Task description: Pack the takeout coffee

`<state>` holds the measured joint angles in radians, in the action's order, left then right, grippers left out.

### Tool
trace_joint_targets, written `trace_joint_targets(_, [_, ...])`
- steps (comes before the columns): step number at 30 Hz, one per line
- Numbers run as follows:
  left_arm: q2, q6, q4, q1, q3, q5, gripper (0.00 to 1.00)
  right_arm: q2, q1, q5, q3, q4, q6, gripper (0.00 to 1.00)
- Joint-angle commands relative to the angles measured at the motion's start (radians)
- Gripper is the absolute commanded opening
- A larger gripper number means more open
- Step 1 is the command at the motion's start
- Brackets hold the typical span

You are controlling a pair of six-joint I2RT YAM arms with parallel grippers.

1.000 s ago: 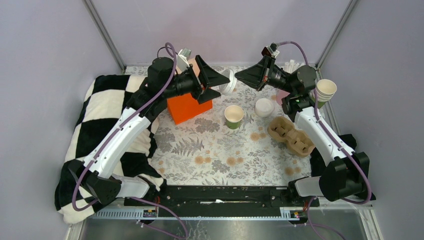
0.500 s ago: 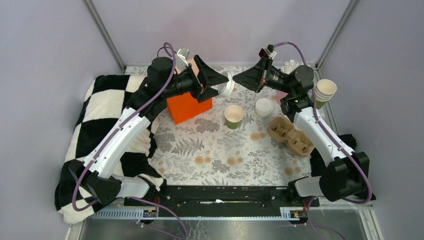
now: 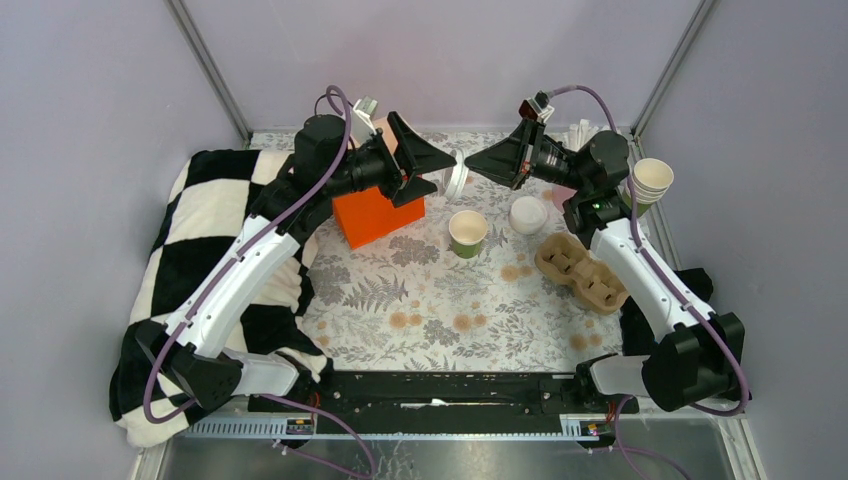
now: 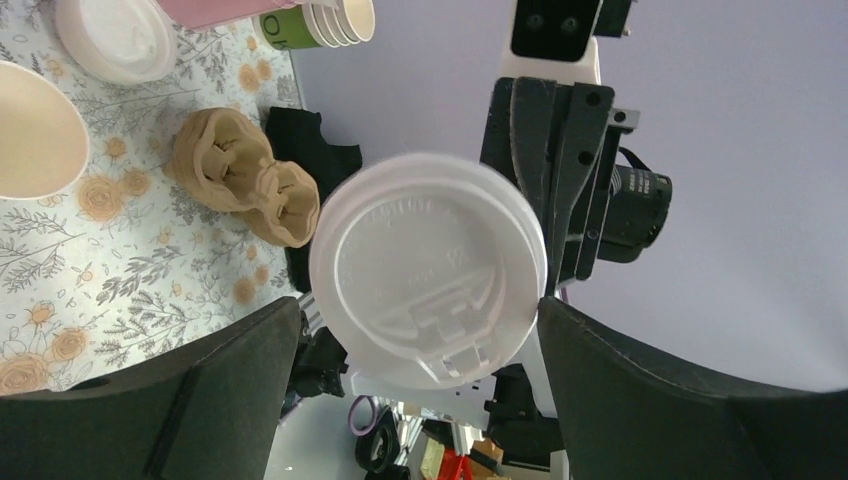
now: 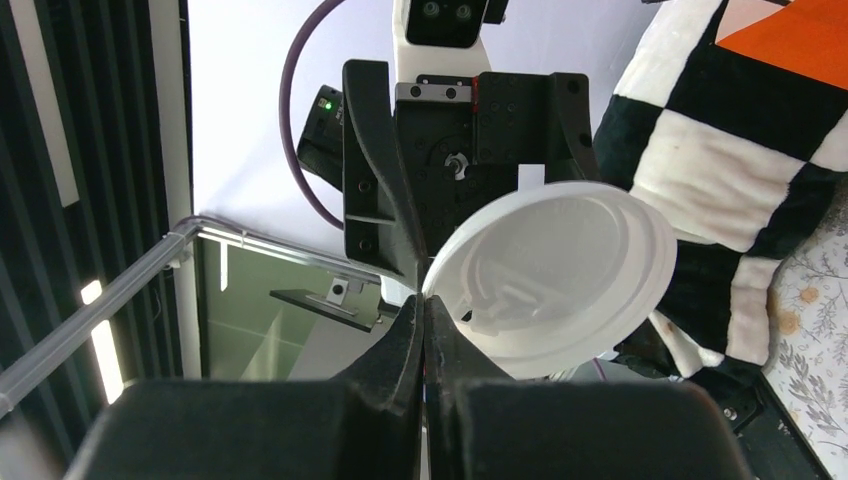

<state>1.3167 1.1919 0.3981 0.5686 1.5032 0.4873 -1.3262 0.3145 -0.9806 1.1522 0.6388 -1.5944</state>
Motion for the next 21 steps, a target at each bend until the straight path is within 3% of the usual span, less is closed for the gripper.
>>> trace_joint_targets(1, [-0.031, -0.030, 0.000, 0.004, 0.051, -0.040, 0.92, 0.048, 0.018, -0.020, 0.022, -0.038, 0.063, 0.00])
trace_joint_targets(16, [-0.027, -0.020, -0.006, 0.012, 0.039, -0.016, 0.94, 0.042, 0.018, -0.015, 0.013, -0.035, 0.065, 0.00])
trace_joint_targets(21, [-0.027, -0.016, -0.013, 0.014, 0.026, -0.008, 0.99, 0.041, 0.018, -0.014, 0.017, -0.019, 0.057, 0.00])
